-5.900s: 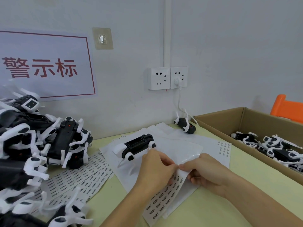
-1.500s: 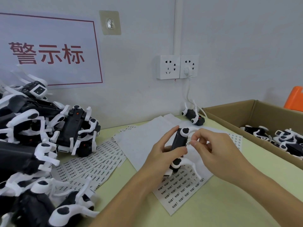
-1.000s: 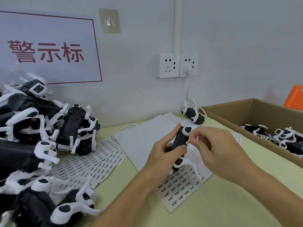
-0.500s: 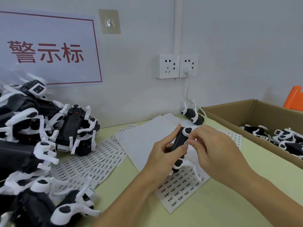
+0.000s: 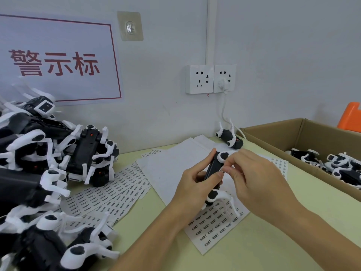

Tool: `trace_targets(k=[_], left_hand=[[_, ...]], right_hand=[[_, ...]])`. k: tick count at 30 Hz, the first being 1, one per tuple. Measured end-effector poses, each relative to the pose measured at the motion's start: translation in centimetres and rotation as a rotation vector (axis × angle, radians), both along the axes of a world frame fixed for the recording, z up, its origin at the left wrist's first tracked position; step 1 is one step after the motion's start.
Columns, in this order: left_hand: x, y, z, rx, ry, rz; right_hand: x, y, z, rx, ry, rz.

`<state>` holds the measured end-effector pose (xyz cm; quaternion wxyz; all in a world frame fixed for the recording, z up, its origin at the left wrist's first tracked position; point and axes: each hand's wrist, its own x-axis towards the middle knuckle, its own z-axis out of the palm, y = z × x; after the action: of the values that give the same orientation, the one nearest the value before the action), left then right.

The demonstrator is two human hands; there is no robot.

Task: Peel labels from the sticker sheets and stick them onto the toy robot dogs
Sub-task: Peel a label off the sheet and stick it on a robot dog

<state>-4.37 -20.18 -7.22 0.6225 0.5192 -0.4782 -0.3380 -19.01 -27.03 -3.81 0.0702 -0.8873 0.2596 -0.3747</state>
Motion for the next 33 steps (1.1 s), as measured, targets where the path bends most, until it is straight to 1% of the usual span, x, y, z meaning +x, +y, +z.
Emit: trace_targets(k=[21,33], left_hand=[[-0.1,-0.1,0.1,-0.001,0.044,-0.008],[-0.2,0.1,0.2,-0.006,0.028,-0.025]], right_hand=[[0.2,1.0,0.3,-0.090,0.028,-0.094],[0.4,1.2,0.3,-0.136,-0.007,-0.140]])
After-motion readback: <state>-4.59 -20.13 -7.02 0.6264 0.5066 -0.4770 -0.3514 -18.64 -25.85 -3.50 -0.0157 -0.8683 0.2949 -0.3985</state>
